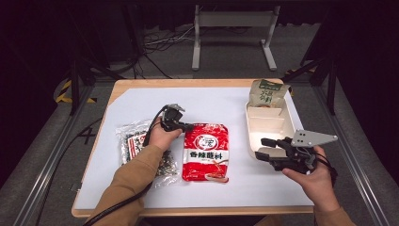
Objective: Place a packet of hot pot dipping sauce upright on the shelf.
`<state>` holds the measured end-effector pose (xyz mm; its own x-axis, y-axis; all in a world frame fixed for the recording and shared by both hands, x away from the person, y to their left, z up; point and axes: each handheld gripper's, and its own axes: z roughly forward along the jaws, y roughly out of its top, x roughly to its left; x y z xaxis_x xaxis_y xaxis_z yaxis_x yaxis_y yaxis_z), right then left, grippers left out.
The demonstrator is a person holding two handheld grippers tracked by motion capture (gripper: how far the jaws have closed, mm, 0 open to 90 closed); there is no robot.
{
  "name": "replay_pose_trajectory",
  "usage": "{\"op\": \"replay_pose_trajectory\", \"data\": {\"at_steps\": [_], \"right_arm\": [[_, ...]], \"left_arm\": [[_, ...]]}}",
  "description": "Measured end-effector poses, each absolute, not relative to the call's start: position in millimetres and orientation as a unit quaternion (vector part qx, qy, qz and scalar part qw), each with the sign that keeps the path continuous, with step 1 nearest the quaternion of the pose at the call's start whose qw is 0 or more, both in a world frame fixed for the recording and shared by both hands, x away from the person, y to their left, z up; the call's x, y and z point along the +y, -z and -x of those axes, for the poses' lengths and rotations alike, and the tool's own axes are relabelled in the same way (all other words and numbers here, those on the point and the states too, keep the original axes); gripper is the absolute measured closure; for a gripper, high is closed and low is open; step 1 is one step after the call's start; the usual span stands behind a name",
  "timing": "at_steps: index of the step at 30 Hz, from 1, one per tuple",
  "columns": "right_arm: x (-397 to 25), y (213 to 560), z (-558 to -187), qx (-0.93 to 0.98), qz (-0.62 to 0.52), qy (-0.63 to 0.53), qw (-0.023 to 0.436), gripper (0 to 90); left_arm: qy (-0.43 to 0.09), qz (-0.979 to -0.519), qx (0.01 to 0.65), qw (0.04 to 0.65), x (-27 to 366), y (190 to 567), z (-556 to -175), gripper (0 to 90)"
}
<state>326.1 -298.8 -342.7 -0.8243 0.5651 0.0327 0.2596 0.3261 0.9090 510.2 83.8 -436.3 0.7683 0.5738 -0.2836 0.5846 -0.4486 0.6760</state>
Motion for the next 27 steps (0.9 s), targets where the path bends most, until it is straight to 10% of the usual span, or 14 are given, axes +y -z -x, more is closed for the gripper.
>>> {"op": "replay_pose_trajectory", "data": {"at_steps": [27], "right_arm": [[-296.9, 342.7, -326.4, 0.803, -0.257, -0.517, 0.149, 45.5]], "left_arm": [[-0.021, -0.849, 0.259, 0.459, 95.5, 354.8, -465.8, 89.9]]}}
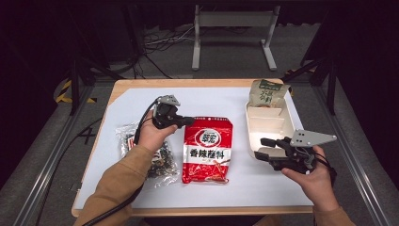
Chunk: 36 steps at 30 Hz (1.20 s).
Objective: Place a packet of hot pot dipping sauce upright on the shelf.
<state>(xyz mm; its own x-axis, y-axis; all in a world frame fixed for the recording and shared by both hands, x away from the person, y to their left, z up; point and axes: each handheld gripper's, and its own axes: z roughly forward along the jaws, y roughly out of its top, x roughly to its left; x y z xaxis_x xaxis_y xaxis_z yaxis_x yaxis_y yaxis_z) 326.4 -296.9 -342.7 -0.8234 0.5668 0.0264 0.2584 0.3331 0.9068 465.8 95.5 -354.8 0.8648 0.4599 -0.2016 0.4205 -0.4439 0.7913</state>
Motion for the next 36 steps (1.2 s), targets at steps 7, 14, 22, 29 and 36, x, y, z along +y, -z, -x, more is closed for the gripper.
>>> {"op": "replay_pose_trajectory", "data": {"at_steps": [7, 14, 22, 29, 36], "right_arm": [[-297.5, 342.3, -326.0, 0.802, -0.261, -0.517, 0.146, 45.6], [-295.9, 341.4, -325.0, 0.802, -0.261, -0.517, 0.144, 45.9], [-294.6, 340.3, -323.2, 0.803, -0.257, -0.520, 0.138, 46.4], [-289.1, 340.5, -320.6, 0.812, -0.245, -0.514, 0.129, 46.1], [-278.1, 346.9, -320.0, 0.827, -0.220, -0.507, 0.103, 45.5]], "left_arm": [[-0.030, -0.848, 0.231, 0.475, 98.7, 337.6, -449.9, 89.9], [-0.031, -0.844, 0.195, 0.499, 101.3, 319.7, -426.6, 89.9], [-0.041, -0.842, 0.161, 0.514, 100.3, 309.7, -403.5, 89.9], [-0.047, -0.836, 0.138, 0.529, 102.8, 306.3, -387.6, 89.9], [-0.050, -0.840, 0.105, 0.530, 99.7, 299.6, -372.4, 89.9]]}}
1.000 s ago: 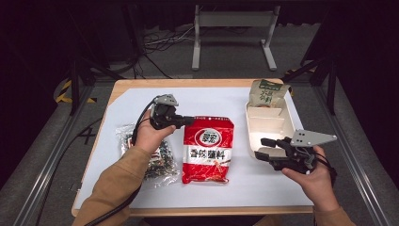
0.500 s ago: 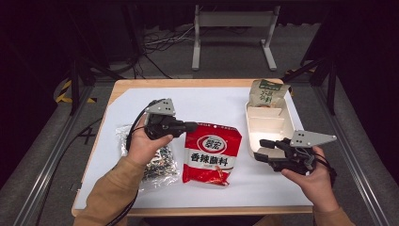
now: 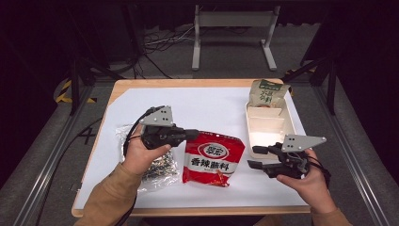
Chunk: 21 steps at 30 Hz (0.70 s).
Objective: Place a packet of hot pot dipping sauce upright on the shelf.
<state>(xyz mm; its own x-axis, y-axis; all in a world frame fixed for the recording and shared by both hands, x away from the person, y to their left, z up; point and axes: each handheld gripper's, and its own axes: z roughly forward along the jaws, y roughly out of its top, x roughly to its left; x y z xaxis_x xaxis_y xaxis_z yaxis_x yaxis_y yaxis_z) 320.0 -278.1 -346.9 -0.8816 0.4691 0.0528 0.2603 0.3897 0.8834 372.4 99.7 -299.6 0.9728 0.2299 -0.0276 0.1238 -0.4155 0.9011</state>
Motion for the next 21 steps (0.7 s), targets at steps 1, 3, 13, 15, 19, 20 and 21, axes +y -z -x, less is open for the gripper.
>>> {"op": "replay_pose_trajectory", "data": {"at_steps": [1, 3, 13, 15, 19, 20, 21], "right_arm": [[-276.9, 347.0, -319.6, 0.828, -0.218, -0.506, 0.100, 45.4], [-274.3, 347.3, -318.4, 0.830, -0.213, -0.506, 0.097, 45.4], [-256.8, 355.5, -316.8, 0.837, -0.197, -0.504, 0.080, 46.0], [-252.9, 357.6, -317.3, 0.836, -0.198, -0.506, 0.078, 47.0], [-243.8, 363.3, -320.7, 0.834, -0.200, -0.509, 0.071, 48.9], [-242.0, 364.3, -321.5, 0.835, -0.200, -0.508, 0.070, 49.4], [-239.3, 366.2, -322.5, 0.835, -0.198, -0.509, 0.067, 50.4]], "left_arm": [[-0.050, -0.840, 0.101, 0.530, 99.5, 298.8, -370.9, 89.9], [-0.048, -0.841, 0.095, 0.531, 99.0, 297.6, -367.9, 89.9], [-0.045, -0.841, 0.083, 0.533, 99.6, 295.8, -361.6, 89.9], [-0.044, -0.840, 0.082, 0.535, 99.7, 295.3, -360.9, 89.9], [-0.042, -0.839, 0.081, 0.536, 98.8, 295.3, -359.7, 89.9], [-0.040, -0.839, 0.081, 0.537, 98.5, 295.6, -359.6, 89.9], [-0.039, -0.839, 0.082, 0.537, 98.3, 295.8, -359.5, 89.9]]}}
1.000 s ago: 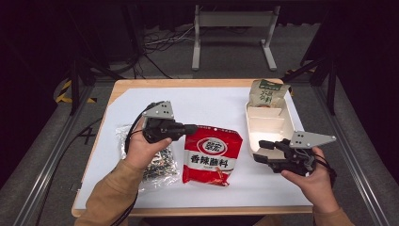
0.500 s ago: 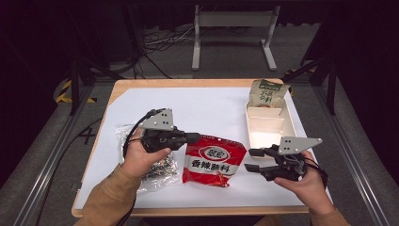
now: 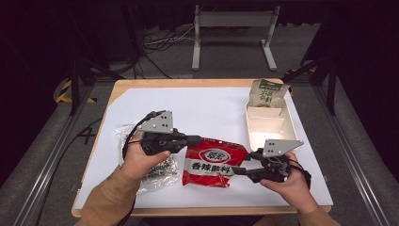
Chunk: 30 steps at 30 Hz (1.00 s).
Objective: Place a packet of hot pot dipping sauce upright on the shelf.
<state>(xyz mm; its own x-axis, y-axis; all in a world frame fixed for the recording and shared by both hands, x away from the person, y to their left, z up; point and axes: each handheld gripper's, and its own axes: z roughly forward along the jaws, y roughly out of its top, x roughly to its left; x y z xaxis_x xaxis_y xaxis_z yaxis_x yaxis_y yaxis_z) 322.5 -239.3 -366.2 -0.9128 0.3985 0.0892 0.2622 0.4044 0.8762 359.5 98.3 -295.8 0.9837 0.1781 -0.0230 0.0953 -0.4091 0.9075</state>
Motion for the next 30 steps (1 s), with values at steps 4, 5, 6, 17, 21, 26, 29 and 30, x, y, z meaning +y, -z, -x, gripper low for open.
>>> {"op": "replay_pose_trajectory", "data": {"at_steps": [4, 5, 6, 17, 21, 26, 29, 30], "right_arm": [[-233.4, 373.1, -326.0, 0.839, -0.196, -0.504, 0.061, 52.9], [-232.3, 374.4, -326.6, 0.841, -0.196, -0.501, 0.061, 54.0], [-231.1, 375.4, -327.2, 0.842, -0.195, -0.500, 0.061, 55.0], [-219.1, 379.4, -332.8, 0.852, -0.178, -0.491, 0.041, 73.4], [-219.6, 380.3, -334.1, 0.854, -0.170, -0.491, 0.041, 80.2], [-220.9, 379.5, -333.9, 0.853, -0.165, -0.494, 0.039, 87.3], [-219.7, 376.7, -332.2, 0.855, -0.163, -0.491, 0.045, 87.8], [-219.4, 375.9, -331.7, 0.855, -0.163, -0.490, 0.046, 87.9]], "left_arm": [[-0.036, -0.837, 0.083, 0.540, 98.0, 295.8, -358.9, 89.8], [-0.035, -0.837, 0.082, 0.540, 97.9, 295.9, -358.7, 89.8], [-0.035, -0.837, 0.082, 0.540, 97.9, 295.9, -358.5, 89.8], [-0.032, -0.835, 0.083, 0.543, 98.1, 295.4, -358.1, 89.7], [-0.030, -0.834, 0.084, 0.544, 98.3, 295.8, -357.7, 89.7], [-0.031, -0.833, 0.082, 0.546, 98.6, 295.1, -356.9, 89.7], [-0.033, -0.831, 0.084, 0.549, 100.2, 294.4, -356.4, 89.6], [-0.034, -0.831, 0.083, 0.549, 100.8, 294.1, -356.3, 89.6]]}}
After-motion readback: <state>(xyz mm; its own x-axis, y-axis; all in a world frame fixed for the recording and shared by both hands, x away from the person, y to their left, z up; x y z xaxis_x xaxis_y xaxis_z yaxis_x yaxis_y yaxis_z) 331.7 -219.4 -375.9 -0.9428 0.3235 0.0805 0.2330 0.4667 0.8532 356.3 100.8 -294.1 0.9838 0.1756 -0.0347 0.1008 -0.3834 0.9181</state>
